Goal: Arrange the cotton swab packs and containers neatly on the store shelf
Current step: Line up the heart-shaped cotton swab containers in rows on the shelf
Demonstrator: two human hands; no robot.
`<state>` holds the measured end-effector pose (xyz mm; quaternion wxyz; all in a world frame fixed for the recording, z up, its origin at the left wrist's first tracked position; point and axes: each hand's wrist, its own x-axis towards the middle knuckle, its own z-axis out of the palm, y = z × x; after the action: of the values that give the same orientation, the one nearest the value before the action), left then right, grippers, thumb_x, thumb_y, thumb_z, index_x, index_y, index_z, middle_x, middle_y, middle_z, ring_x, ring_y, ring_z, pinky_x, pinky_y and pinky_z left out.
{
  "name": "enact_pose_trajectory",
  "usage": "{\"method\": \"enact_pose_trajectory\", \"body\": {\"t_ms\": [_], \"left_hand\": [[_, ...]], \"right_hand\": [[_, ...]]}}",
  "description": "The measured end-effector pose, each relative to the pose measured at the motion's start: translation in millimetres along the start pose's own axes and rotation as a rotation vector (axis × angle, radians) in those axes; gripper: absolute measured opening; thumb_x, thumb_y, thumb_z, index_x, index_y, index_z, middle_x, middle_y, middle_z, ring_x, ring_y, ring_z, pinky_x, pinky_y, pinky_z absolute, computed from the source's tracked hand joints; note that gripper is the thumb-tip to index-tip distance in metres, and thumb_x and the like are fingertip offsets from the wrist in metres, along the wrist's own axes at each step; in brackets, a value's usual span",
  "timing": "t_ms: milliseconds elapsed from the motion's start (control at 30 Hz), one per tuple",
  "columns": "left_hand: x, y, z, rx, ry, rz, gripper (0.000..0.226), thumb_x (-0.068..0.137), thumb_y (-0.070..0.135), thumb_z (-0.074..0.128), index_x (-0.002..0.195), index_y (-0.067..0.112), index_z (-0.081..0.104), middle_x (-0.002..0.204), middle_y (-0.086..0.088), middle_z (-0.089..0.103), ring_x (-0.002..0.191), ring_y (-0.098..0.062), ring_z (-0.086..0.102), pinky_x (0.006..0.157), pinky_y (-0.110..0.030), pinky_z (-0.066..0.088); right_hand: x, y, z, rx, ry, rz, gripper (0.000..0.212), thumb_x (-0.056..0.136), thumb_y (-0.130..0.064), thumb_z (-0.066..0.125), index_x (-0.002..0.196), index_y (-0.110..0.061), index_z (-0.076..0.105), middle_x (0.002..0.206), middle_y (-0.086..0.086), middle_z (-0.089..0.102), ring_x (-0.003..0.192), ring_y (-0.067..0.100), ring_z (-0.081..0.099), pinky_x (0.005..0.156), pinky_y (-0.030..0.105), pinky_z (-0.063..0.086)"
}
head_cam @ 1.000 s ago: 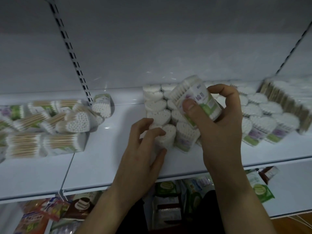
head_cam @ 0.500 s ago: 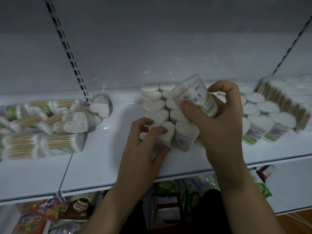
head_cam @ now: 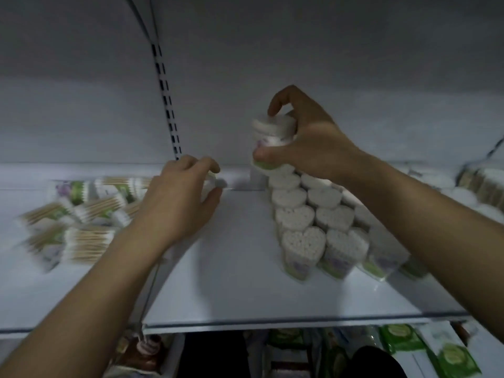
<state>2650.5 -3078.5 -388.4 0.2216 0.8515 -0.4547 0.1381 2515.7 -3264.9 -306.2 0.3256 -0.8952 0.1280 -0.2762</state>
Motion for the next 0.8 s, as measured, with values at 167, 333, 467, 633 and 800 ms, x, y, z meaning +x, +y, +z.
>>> {"method": "enact_pose_trajectory", "body": {"t_ms": [167,333,467,633,800], "left_hand": [[34.8,-7.8,10.2,0.196,-0.332,-0.211,0.054,0.090,0.057,0.063,0.136,0.033,0.048,0.135,-0.011,0.052,0.122,-0.038,0.055,0.099,-0.048,0.046],[37.1,-15.3,35.5,0.231,-0.210,-0.252,0.054,0.085,0.061,0.066,0.123,0.028,0.047,0.118,-0.012,0.056,0.102,-0.038,0.065,0.098,-0.049,0.042],[38.1,-20.7,36.2,0.179,-0.196,-0.262,0.046,0.087,0.053,0.064,0.123,0.030,0.045,0.117,-0.009,0.057,0.104,-0.035,0.064,0.099,-0.047,0.039],[32.3,-27.3,28.7,-0.065,-0.087,-0.227,0.039,0.084,0.045,0.070,0.116,0.031,0.054,0.108,-0.004,0.060,0.101,-0.035,0.063,0.088,-0.043,0.043],[26.2,-35.7,8.6,-0.308,0.194,-0.142,0.029,0.088,0.035,0.069,0.110,0.018,0.071,0.109,-0.016,0.068,0.099,-0.038,0.065,0.084,-0.035,0.048]], "right_hand": [[42.6,17.7,30.3,-0.340,-0.207,-0.076,0.054,0.064,-0.045,0.089,0.089,-0.022,0.047,0.083,-0.006,0.050,0.066,0.011,0.042,0.056,0.026,0.035],[53.2,39.1,61.1,-0.519,-0.275,-0.177,0.047,0.074,-0.043,0.082,0.084,-0.022,0.041,0.089,0.000,0.046,0.072,0.019,0.046,0.059,0.032,0.035],[53.8,42.8,72.1,-0.707,-0.308,-0.213,0.044,0.082,-0.040,0.075,0.091,-0.023,0.035,0.098,0.000,0.041,0.087,0.024,0.051,0.065,0.030,0.031],[54.6,39.4,81.8,-1.057,-0.246,-0.305,0.048,0.084,-0.048,0.070,0.118,-0.016,0.056,0.122,0.010,0.053,0.114,0.031,0.052,0.077,0.035,0.036],[58.4,36.4,89.4,-1.153,-0.310,-0.245,0.054,0.081,-0.055,0.070,0.119,-0.020,0.058,0.124,0.005,0.059,0.120,0.028,0.050,0.081,0.036,0.031]]}}
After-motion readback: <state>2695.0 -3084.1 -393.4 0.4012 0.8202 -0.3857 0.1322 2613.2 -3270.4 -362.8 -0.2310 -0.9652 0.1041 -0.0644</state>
